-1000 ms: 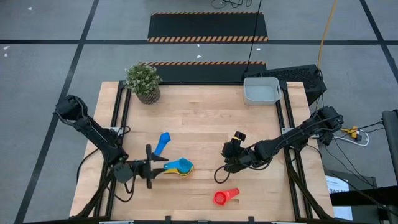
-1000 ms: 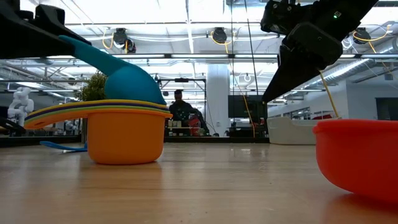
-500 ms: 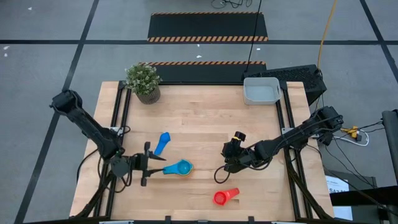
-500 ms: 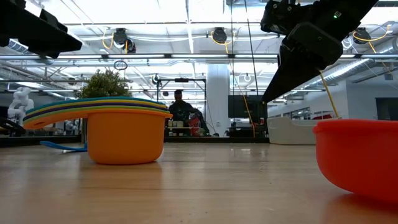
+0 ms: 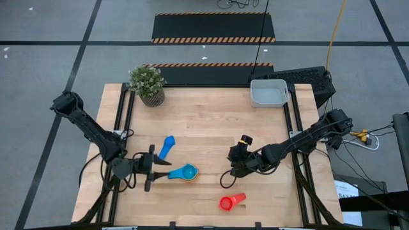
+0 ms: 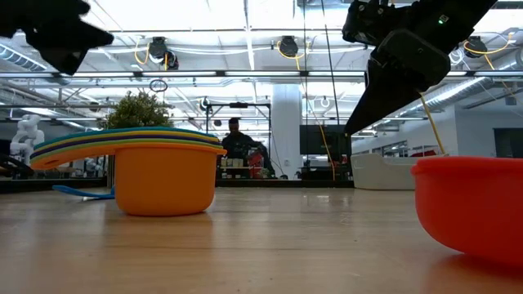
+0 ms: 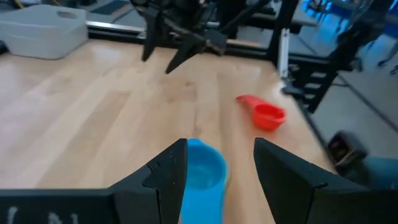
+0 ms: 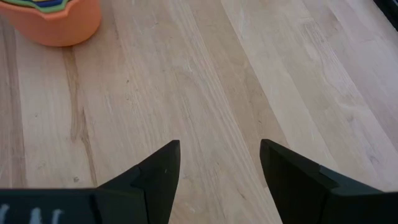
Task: Nest measuring cups in basket
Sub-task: Adjust the stacked measuring cup on the table
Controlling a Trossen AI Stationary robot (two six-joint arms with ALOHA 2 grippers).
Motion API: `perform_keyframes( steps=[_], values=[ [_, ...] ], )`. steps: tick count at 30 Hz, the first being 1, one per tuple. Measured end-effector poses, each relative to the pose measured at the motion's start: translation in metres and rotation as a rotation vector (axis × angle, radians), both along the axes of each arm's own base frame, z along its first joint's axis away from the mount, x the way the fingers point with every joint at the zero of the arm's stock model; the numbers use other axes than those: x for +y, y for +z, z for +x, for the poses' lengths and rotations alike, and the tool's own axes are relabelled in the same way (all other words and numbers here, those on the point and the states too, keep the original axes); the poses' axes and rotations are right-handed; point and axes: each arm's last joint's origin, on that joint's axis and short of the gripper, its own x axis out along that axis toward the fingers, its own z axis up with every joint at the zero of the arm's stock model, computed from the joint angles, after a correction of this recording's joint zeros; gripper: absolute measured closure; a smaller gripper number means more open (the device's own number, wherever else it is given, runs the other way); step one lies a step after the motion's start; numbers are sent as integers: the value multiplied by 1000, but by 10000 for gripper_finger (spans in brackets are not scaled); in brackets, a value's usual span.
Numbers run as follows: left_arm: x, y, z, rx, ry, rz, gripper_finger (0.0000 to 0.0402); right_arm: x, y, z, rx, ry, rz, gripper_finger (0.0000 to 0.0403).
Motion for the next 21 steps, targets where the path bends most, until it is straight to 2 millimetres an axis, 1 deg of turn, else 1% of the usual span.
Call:
perform_keyframes(
  steps=[6,12,18,21],
  values=[
    [-1,6,5,9,9,-26,213,0,0,0,0,0,0,190],
    [-17,19,20,5,5,-26,213,0,0,0,0,0,0,190],
    [-37,16,43,144,37,38,213,1,0,0,2,4,4,190],
    [-46,12,52,220,64,57,212,2,-1,0,18,30,49,190]
  ],
)
